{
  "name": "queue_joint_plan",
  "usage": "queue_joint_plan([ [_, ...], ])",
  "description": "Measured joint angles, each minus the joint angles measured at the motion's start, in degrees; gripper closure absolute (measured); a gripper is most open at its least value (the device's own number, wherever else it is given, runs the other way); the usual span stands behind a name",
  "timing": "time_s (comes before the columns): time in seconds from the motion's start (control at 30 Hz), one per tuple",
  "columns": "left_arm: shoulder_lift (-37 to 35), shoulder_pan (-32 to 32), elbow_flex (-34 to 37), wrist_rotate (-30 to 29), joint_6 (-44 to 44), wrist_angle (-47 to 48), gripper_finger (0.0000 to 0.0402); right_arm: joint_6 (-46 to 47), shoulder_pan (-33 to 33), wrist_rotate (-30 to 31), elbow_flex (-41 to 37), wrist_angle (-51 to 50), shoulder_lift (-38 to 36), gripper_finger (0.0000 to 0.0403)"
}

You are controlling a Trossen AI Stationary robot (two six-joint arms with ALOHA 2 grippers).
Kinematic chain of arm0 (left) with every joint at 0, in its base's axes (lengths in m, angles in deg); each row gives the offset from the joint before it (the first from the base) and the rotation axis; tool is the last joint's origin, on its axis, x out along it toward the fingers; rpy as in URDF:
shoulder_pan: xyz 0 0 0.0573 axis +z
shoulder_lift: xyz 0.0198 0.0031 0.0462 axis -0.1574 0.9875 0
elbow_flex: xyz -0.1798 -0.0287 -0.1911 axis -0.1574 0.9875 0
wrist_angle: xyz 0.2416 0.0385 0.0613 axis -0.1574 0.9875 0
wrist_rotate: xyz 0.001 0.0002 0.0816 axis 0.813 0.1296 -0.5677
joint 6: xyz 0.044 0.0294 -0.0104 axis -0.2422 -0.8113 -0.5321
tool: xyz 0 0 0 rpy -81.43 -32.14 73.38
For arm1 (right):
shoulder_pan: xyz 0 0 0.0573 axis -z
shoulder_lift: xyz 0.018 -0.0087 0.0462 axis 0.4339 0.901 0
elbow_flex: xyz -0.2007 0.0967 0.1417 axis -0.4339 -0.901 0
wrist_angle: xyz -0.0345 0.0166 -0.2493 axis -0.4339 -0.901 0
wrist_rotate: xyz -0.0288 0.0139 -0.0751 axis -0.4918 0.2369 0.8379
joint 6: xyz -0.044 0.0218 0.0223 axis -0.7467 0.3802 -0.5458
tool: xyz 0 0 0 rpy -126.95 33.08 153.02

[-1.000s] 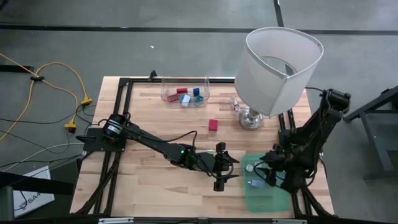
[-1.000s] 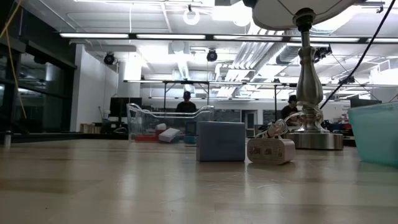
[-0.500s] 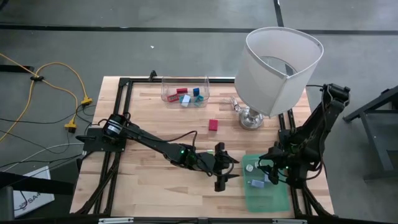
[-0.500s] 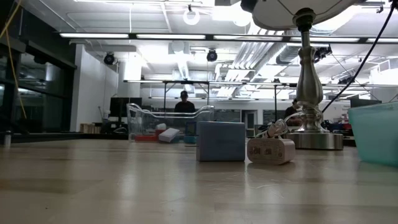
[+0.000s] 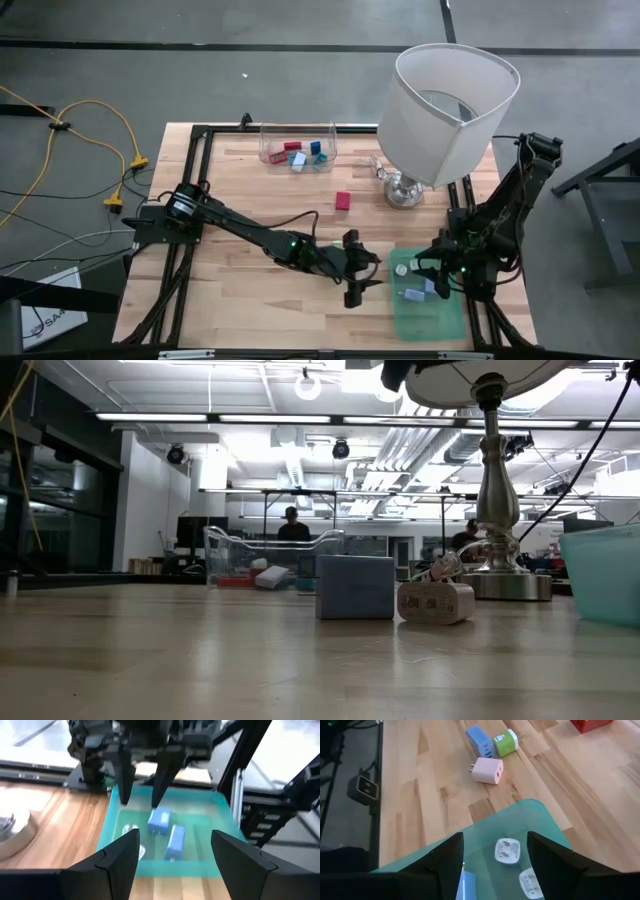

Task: Pick & Place Office items
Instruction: Put the light blue charger adapter into the green bin

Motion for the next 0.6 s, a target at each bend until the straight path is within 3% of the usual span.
queue_joint_plan([
  [0.2, -0.5, -0.3, 0.0, 0.2, 1.0, 4.9, 0.0165, -0.9, 0.0, -0.6, 0.0, 2.2, 0.0, 0.0198],
  [0.33, -4.4, -1.9, 0.0, -1.1, -1.0, 8.9, 0.0164, -1.3, 0.0, -1.2, 0.0, 3.4, 0.0, 0.0198],
  [0.6, -10.4, -7.2, -0.1, -14.5, -1.6, 15.1, 0.0164, -1.3, 0.0, -1.3, 0.0, 4.1, 0.0, 0.0198],
])
